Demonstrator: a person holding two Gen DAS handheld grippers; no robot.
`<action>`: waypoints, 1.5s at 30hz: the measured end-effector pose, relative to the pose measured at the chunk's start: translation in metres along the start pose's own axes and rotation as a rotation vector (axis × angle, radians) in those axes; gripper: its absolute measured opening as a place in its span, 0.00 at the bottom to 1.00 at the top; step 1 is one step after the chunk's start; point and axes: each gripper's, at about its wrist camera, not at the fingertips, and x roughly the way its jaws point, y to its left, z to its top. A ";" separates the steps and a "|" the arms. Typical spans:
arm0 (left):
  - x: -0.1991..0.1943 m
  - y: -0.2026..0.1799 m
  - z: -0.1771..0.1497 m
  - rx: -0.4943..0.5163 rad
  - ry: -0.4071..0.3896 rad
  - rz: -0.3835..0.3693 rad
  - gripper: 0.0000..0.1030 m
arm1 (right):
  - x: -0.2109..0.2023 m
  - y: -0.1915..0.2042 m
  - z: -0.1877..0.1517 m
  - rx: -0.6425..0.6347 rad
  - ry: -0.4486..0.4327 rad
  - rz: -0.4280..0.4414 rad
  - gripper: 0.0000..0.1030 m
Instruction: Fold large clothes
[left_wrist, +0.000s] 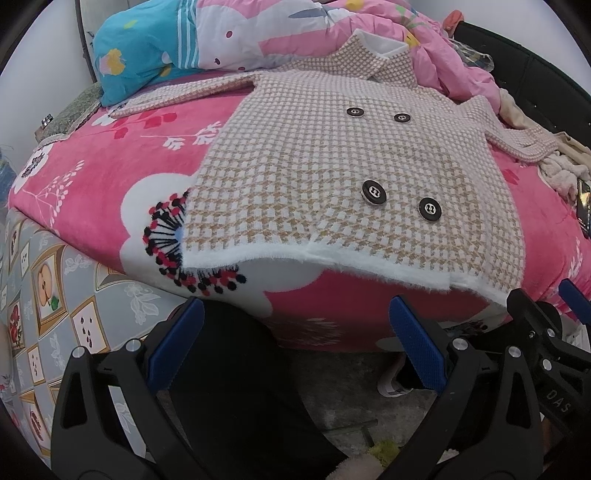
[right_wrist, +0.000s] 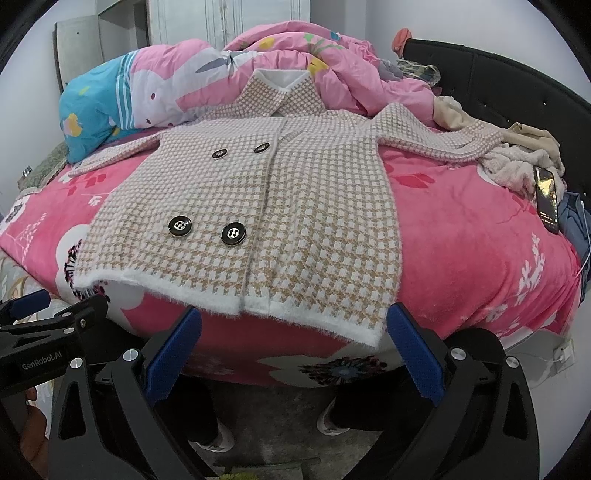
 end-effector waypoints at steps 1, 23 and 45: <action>0.000 0.001 0.000 -0.001 -0.002 0.002 0.94 | 0.000 0.000 0.000 -0.001 -0.002 -0.001 0.94; 0.016 0.008 0.015 -0.010 0.002 0.023 0.94 | 0.011 0.000 0.016 -0.010 -0.023 -0.025 0.94; 0.137 0.016 0.110 0.069 0.047 0.084 0.94 | 0.138 -0.045 0.070 -0.020 0.160 0.002 0.94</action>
